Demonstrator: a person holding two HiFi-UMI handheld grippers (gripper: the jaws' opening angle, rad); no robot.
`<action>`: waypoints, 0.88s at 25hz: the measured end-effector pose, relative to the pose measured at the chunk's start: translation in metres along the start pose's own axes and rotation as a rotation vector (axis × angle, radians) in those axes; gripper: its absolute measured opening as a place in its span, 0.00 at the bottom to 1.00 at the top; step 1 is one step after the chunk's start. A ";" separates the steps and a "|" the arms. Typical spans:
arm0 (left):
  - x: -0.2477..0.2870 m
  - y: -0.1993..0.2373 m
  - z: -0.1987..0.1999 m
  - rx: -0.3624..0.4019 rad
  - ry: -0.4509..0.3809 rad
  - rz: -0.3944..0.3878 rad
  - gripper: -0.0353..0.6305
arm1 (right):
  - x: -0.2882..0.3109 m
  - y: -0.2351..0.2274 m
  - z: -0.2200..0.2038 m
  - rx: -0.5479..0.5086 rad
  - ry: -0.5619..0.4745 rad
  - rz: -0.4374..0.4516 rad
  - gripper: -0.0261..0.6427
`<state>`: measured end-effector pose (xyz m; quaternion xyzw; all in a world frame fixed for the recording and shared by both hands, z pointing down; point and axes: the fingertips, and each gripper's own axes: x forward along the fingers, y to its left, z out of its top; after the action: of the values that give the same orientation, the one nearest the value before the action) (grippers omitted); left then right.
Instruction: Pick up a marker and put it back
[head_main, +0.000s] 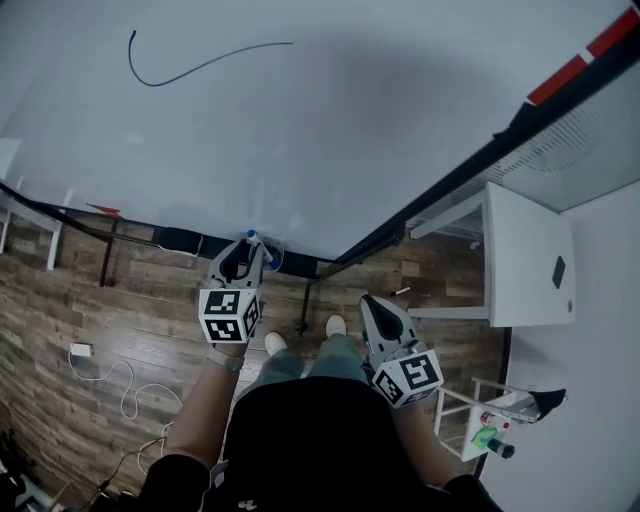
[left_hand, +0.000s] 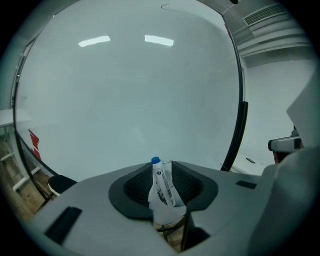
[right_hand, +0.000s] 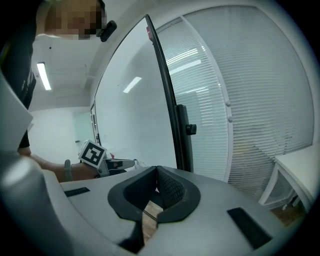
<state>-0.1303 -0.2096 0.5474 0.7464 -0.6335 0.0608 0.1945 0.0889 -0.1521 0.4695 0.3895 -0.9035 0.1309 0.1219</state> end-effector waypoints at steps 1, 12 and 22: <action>0.004 0.000 -0.002 -0.004 0.004 -0.001 0.24 | 0.000 -0.001 -0.002 0.001 0.005 -0.001 0.08; 0.021 -0.001 -0.011 -0.047 0.004 0.044 0.22 | -0.004 -0.002 -0.006 -0.019 0.039 0.042 0.08; 0.007 0.005 0.002 -0.073 -0.056 0.067 0.18 | 0.007 0.008 -0.001 -0.062 0.051 0.139 0.08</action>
<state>-0.1340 -0.2179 0.5488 0.7186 -0.6651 0.0233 0.2018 0.0787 -0.1513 0.4713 0.3182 -0.9287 0.1206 0.1474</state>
